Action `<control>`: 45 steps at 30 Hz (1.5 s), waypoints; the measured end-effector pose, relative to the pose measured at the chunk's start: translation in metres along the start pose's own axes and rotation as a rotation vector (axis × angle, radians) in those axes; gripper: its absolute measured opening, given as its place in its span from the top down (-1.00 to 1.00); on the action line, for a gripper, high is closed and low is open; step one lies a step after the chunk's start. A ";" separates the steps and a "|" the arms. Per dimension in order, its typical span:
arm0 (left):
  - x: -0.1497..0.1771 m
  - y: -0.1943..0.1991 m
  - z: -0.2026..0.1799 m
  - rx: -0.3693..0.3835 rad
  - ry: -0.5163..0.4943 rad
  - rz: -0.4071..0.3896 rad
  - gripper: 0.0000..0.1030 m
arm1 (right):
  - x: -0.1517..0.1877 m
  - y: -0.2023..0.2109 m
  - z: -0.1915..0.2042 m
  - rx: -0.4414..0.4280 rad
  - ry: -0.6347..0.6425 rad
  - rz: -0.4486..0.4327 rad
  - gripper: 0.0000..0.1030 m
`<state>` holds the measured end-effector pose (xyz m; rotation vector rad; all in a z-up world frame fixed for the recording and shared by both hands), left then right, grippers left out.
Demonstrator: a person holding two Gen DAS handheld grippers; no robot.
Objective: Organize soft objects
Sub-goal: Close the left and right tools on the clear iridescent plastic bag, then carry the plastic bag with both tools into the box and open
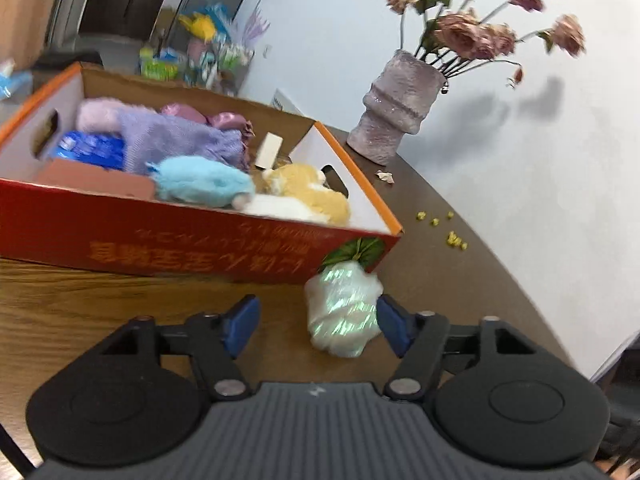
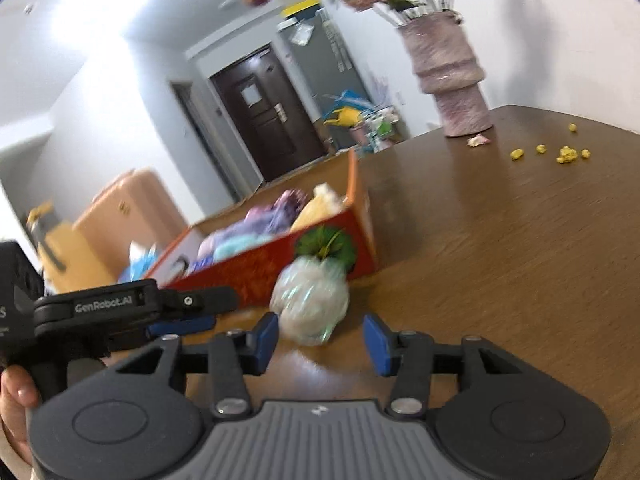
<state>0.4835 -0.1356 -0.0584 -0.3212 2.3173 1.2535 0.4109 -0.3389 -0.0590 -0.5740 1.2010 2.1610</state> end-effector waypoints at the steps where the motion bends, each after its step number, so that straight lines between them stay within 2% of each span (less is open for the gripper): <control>1: -0.003 -0.006 0.000 0.002 0.022 0.008 -0.32 | -0.008 -0.005 -0.006 -0.026 -0.043 -0.001 0.07; 3: -0.003 -0.016 -0.003 0.028 0.008 0.012 -0.30 | -0.024 -0.020 -0.018 -0.093 -0.137 0.022 0.09; 5: -0.001 -0.029 -0.002 0.047 0.004 0.023 -0.22 | -0.034 -0.043 -0.024 -0.144 -0.165 0.084 0.09; 7: 0.001 -0.039 0.001 0.076 0.010 0.037 0.01 | -0.038 -0.065 -0.027 -0.144 -0.175 0.146 0.14; 9: 0.005 -0.047 0.004 0.104 0.007 0.045 0.19 | -0.039 -0.075 -0.023 -0.169 -0.164 0.165 0.42; 10: 0.007 -0.049 0.005 0.121 0.010 0.041 0.29 | -0.039 -0.077 -0.021 -0.191 -0.163 0.171 0.50; 14: 0.007 -0.047 0.007 0.167 0.016 0.032 0.47 | -0.037 -0.079 -0.019 -0.209 -0.163 0.172 0.59; 18: 0.018 -0.024 -0.007 0.150 -0.022 0.015 0.52 | -0.027 -0.056 -0.008 -0.232 -0.154 0.158 0.63; 23: 0.076 0.029 -0.027 0.146 -0.118 -0.011 0.52 | 0.021 -0.001 0.014 -0.268 -0.122 0.163 0.64; 26: 0.106 0.053 -0.033 0.160 -0.125 -0.018 0.52 | 0.048 0.027 0.026 -0.277 -0.113 0.162 0.64; 30: 0.113 0.082 -0.045 0.162 -0.142 -0.067 0.52 | 0.050 0.053 0.044 -0.291 -0.061 0.125 0.64; 34: 0.100 0.098 -0.052 0.155 -0.169 -0.108 0.52 | 0.036 0.065 0.059 -0.283 -0.019 0.070 0.64; 37: 0.073 0.097 -0.055 0.138 -0.206 -0.111 0.52 | 0.013 0.061 0.066 -0.247 0.006 0.033 0.64; 42: -0.015 0.079 -0.050 0.137 -0.224 -0.114 0.53 | -0.064 0.030 0.080 -0.174 0.056 -0.027 0.64; 45: -0.066 0.050 -0.032 0.124 -0.192 -0.080 0.53 | -0.113 -0.015 0.080 -0.128 0.072 -0.008 0.64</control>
Point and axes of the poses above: each gripper's, at about its wrist camera, not at the fingertips, and y roughly against the way its jaws point, z to its left, x to its underside, the point moved 7 cm from there along -y, roughly the way its jaws point, and after that the axes turned 15 degrees about z, right-handed, at the moved point
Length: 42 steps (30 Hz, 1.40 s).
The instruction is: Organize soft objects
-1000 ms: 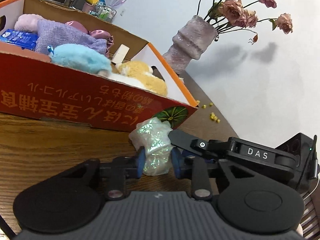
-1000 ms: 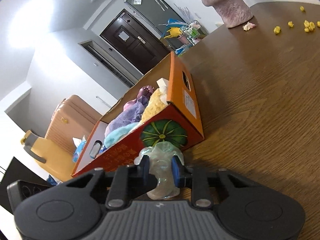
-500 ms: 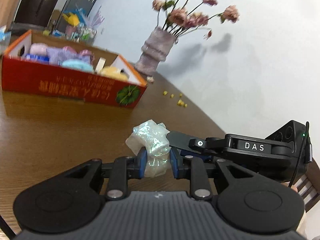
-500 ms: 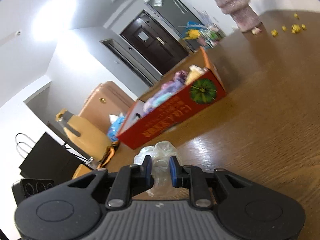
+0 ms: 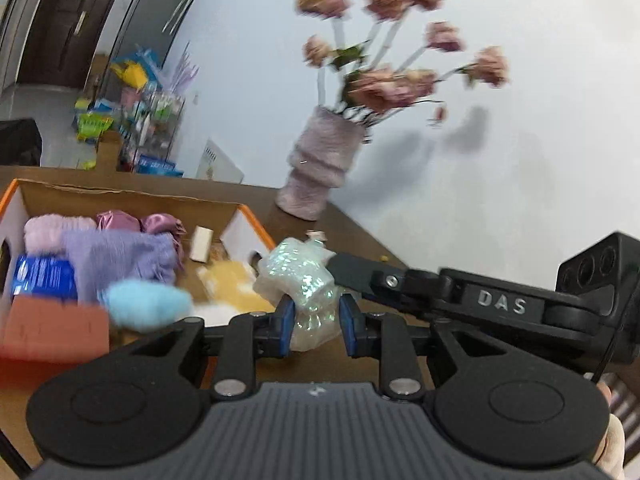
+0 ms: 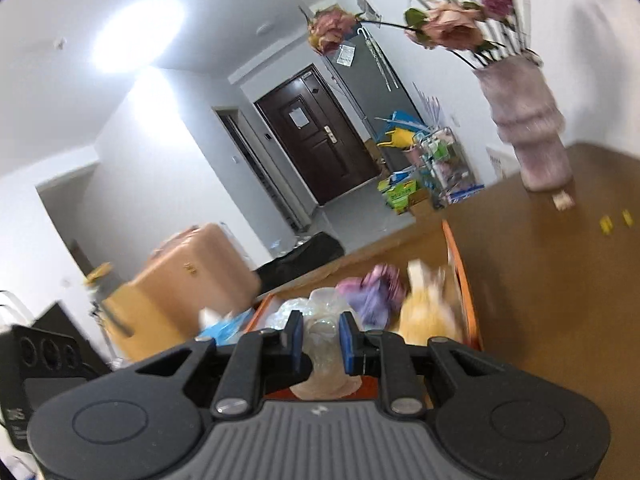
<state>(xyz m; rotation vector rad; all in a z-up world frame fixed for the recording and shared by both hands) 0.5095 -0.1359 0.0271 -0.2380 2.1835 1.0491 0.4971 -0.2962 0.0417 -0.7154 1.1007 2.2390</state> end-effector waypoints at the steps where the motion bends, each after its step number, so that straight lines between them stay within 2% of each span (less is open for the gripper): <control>1: -0.011 -0.013 0.015 -0.002 0.026 0.024 0.53 | -0.014 -0.022 -0.006 0.008 -0.003 0.030 0.64; 6: -0.043 -0.083 0.087 0.025 0.173 0.138 0.53 | -0.048 -0.112 -0.036 0.093 -0.007 0.155 0.63; 8: -0.048 -0.103 0.105 -0.016 0.196 0.173 0.51 | -0.055 -0.141 -0.047 0.125 -0.013 0.202 0.59; 10: -0.048 -0.115 0.119 -0.084 0.227 0.198 0.39 | -0.057 -0.163 -0.056 0.159 -0.017 0.242 0.57; 15: -0.044 -0.120 0.119 -0.126 0.193 0.227 0.39 | -0.055 -0.188 -0.050 0.240 0.062 0.325 0.56; 17: -0.043 -0.121 0.117 -0.134 0.179 0.244 0.36 | -0.051 -0.194 -0.046 0.264 0.088 0.370 0.50; 21: -0.039 -0.106 0.114 -0.116 0.192 0.247 0.04 | -0.053 -0.198 -0.044 0.294 0.102 0.393 0.43; 23: -0.039 -0.084 0.112 -0.145 0.183 0.219 -0.16 | -0.054 -0.191 -0.049 0.300 0.084 0.389 0.37; 24: -0.040 -0.068 0.109 -0.167 0.168 0.192 -0.28 | -0.055 -0.183 -0.047 0.291 0.075 0.380 0.37; 27: -0.048 -0.023 0.100 -0.242 0.118 0.126 -0.34 | -0.064 -0.149 -0.033 0.299 0.087 0.336 0.37; 30: -0.053 0.026 0.097 -0.369 0.108 0.055 -0.58 | -0.078 -0.104 -0.010 0.323 0.143 0.276 0.36; 31: -0.052 0.043 0.096 -0.427 0.107 0.026 -0.60 | -0.082 -0.087 -0.003 0.336 0.160 0.251 0.33; 34: -0.047 0.085 0.090 -0.573 0.086 -0.047 -0.60 | -0.086 -0.040 0.018 0.378 0.233 0.183 0.00; 36: -0.040 0.111 0.082 -0.638 0.074 -0.113 -0.68 | -0.083 -0.012 0.032 0.394 0.300 0.116 -0.38; 39: -0.026 0.143 0.068 -0.716 0.032 -0.281 -0.99 | -0.068 0.029 0.047 0.382 0.377 -0.077 -0.77; 41: -0.012 0.155 0.058 -0.769 -0.010 -0.377 -1.00 | -0.051 0.047 0.053 0.374 0.403 -0.239 -0.92; 42: -0.005 0.158 0.054 -0.787 -0.021 -0.395 -1.00 | -0.041 0.054 0.052 0.380 0.405 -0.290 -0.96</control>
Point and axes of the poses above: each gripper's, at about its wrist camera, not at the fingertips, and y roughly against the way its jaws point, z to its left, x to its underside, the point moved 7 cm from there along -y, roughly the way its jaws point, and after that the axes turned 15 degrees about z, right-handed, at the moved point
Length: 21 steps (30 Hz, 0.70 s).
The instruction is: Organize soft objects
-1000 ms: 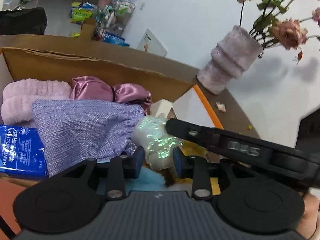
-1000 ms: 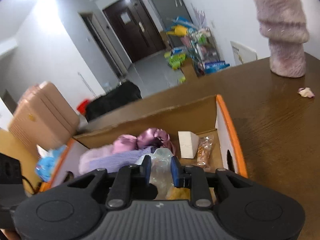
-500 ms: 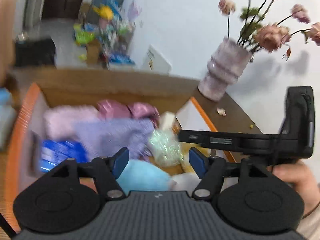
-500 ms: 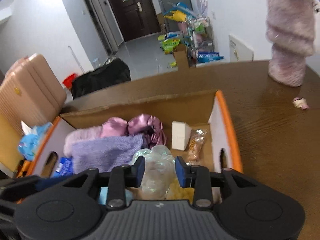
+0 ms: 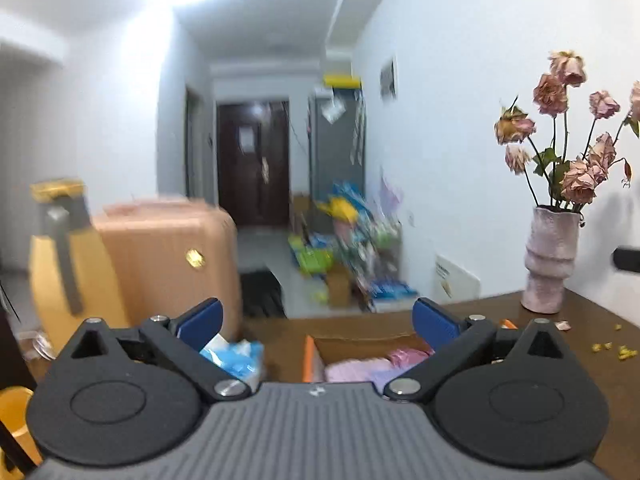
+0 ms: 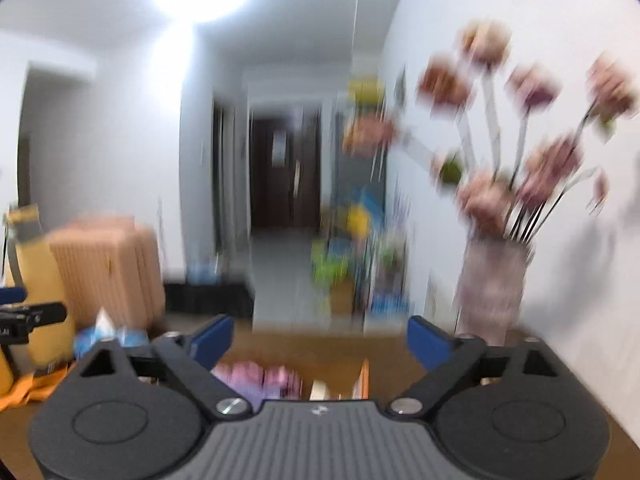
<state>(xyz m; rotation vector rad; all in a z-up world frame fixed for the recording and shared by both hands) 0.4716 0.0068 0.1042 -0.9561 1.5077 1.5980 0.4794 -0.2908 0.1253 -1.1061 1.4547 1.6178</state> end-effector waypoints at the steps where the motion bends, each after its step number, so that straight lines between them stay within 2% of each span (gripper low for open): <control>1: 0.005 0.004 0.000 -0.005 0.008 -0.002 -1.00 | 0.008 0.005 0.001 0.012 -0.005 -0.016 -0.97; 5: 0.018 0.016 -0.002 0.028 0.045 0.009 -1.00 | 0.032 0.014 0.004 0.038 -0.017 0.007 -0.97; 15: 0.041 0.066 -0.003 0.059 0.007 -0.009 -1.00 | 0.045 0.062 0.020 0.028 -0.037 -0.045 -0.97; 18: 0.065 0.098 -0.002 0.015 -0.026 -0.015 -1.00 | 0.064 0.094 0.025 0.023 -0.044 -0.076 -0.97; 21: 0.096 0.140 0.007 0.025 -0.012 -0.030 -1.00 | 0.091 0.131 0.036 0.025 -0.016 -0.080 -0.97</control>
Point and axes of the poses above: each gripper's, at about its wrist camera, not at the fingertips, and y roughly against the way its jaws point, z to its left, x to its underside, the point moved 7 cm from there along -y, roughly the way its jaws point, and after that the axes turned 15 degrees about z, right-handed, at the moved point
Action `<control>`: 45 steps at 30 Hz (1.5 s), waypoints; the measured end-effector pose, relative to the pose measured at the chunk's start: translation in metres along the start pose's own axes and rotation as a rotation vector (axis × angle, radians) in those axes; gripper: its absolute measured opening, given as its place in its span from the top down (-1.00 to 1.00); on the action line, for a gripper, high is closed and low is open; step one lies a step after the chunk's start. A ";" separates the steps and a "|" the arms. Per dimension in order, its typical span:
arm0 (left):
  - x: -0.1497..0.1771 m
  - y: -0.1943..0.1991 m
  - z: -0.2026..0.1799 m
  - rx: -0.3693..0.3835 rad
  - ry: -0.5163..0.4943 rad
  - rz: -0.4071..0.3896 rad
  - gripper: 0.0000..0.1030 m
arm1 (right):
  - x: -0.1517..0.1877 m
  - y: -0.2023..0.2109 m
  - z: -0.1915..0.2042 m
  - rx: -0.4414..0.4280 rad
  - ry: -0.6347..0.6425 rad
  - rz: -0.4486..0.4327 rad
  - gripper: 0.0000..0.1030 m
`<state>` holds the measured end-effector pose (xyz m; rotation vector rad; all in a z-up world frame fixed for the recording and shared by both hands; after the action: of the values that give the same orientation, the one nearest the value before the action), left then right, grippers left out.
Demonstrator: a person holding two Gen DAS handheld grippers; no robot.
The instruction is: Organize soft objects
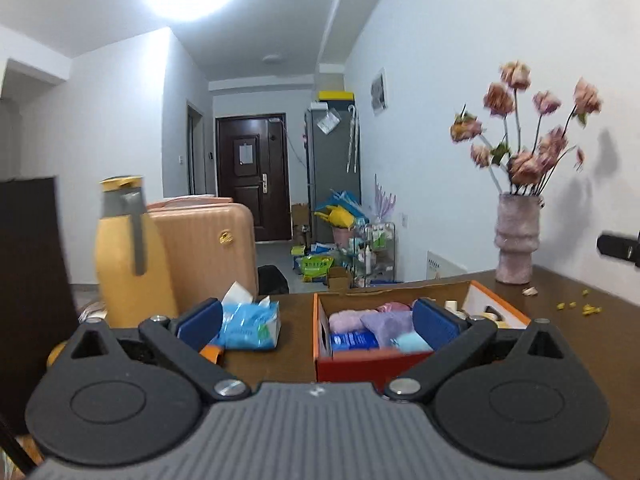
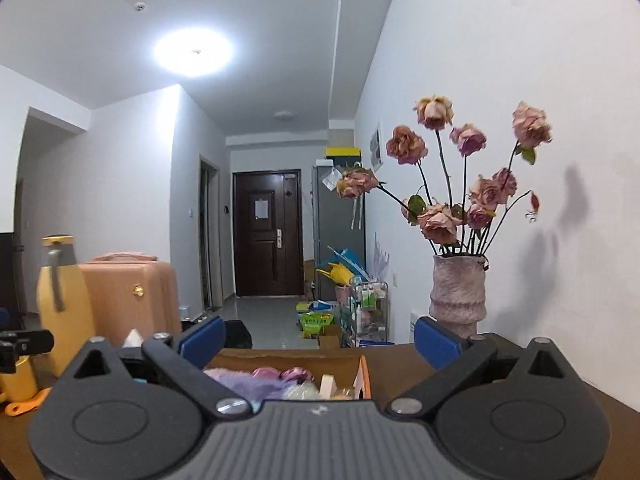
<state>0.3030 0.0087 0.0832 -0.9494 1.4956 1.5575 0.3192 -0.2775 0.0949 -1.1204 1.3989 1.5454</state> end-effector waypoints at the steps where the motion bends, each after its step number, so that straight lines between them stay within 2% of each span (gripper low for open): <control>1: 0.011 0.016 0.002 0.019 0.008 -0.007 -1.00 | 0.008 0.013 0.004 0.003 0.020 0.006 -0.97; 5: 0.051 0.078 0.010 0.052 0.025 -0.049 -1.00 | 0.045 0.068 0.019 0.019 0.048 0.037 -0.97; 7: 0.071 0.103 0.015 0.020 0.018 -0.057 -1.00 | 0.068 0.097 0.026 0.008 0.018 0.040 -0.98; 9: 0.093 0.128 0.019 -0.021 0.051 -0.053 -1.00 | 0.089 0.124 0.034 -0.007 0.008 0.048 -1.00; 12: 0.123 0.157 0.017 0.022 0.040 -0.027 -1.00 | 0.129 0.162 0.047 -0.020 -0.016 0.088 -1.00; 14: 0.139 0.172 0.015 0.021 0.030 -0.004 -1.00 | 0.150 0.175 0.054 -0.026 -0.062 0.131 -1.00; 16: 0.144 0.177 0.013 0.009 0.018 -0.004 -1.00 | 0.152 0.174 0.066 -0.089 -0.049 0.164 -1.00; 17: 0.143 0.178 0.011 0.003 0.004 -0.011 -1.00 | 0.150 0.174 0.068 -0.091 -0.057 0.178 -1.00; 19: 0.138 0.178 0.012 -0.028 0.035 -0.033 -1.00 | 0.149 0.181 0.070 -0.083 -0.102 0.152 -1.00; 21: 0.136 0.181 0.013 0.000 0.058 -0.034 -1.00 | 0.152 0.184 0.076 -0.109 -0.089 0.157 -1.00; 45: 0.136 0.181 0.005 0.034 0.029 -0.031 -1.00 | 0.148 0.180 0.079 -0.103 -0.045 0.158 -1.00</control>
<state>0.0808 0.0133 0.0387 -0.9750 1.5155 1.4975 0.0929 -0.2231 0.0156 -1.0493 1.4203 1.7616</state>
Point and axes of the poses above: each gripper's, at about its wrist camera, not at the fingertips, and y roughly against the way its jaws point, z to its left, x to its underside, the point moved 7 cm from there along -y, roughly the way its jaws point, and after that the axes turned 15 degrees about z, right-handed, at the moved point
